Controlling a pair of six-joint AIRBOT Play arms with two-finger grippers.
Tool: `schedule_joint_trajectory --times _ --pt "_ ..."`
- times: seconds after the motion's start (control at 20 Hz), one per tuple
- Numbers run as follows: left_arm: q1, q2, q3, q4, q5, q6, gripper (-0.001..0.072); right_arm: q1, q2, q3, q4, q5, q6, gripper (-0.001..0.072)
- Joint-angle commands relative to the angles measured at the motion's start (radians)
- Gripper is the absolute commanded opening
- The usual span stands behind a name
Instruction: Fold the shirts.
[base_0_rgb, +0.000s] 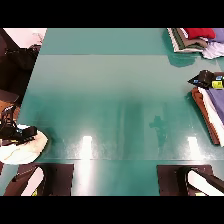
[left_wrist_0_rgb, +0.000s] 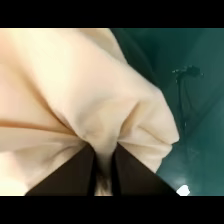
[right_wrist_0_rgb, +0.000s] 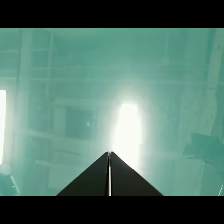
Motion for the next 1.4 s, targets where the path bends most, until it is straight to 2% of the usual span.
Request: schedule_joint_trajectory --times 0.0,0.2,0.35,0.55,0.75,0.9,1.2,1.25,1.3,1.35 --pt "0.000 0.001 0.077 -0.096 0.001 0.023 0.0026 -0.001 0.000 0.005 0.001 -0.019 0.000 0.0019" --pt "-0.095 0.001 0.412 -0.260 -0.039 0.035 0.0026 0.000 0.000 0.127 0.002 -0.031 0.000 0.0019" --pt "-0.266 0.000 0.676 -0.314 -0.029 0.018 0.0026 0.000 0.000 0.259 0.001 -0.065 0.000 0.0019" --pt "-0.507 -0.006 0.919 -0.317 0.065 -0.031 0.0025 0.000 0.000 0.385 0.001 -0.118 0.000 0.0019" --pt "-0.656 -0.028 0.962 -0.317 0.202 -0.036 0.0025 0.000 0.000 0.452 0.001 -0.143 0.000 0.0019" --pt "-0.756 -0.146 0.962 -0.333 0.183 -0.035 0.0026 0.000 0.000 0.463 0.001 -0.142 0.000 0.0020" --pt "-0.975 -0.512 0.955 -0.358 0.134 -0.031 0.0034 0.000 0.000 0.462 0.001 -0.103 0.000 0.0019" --pt "-1.004 -0.566 0.955 -0.357 0.130 -0.024 0.0267 0.000 0.000 0.462 0.000 -0.092 0.000 0.0019" --pt "-1.028 -0.621 0.955 -0.358 0.133 -0.025 0.0603 0.000 0.000 0.462 0.000 -0.084 0.000 0.0020" --pt "-1.042 -0.666 0.955 -0.357 0.140 -0.021 0.0696 0.000 0.000 0.462 0.000 -0.080 0.000 0.0019"
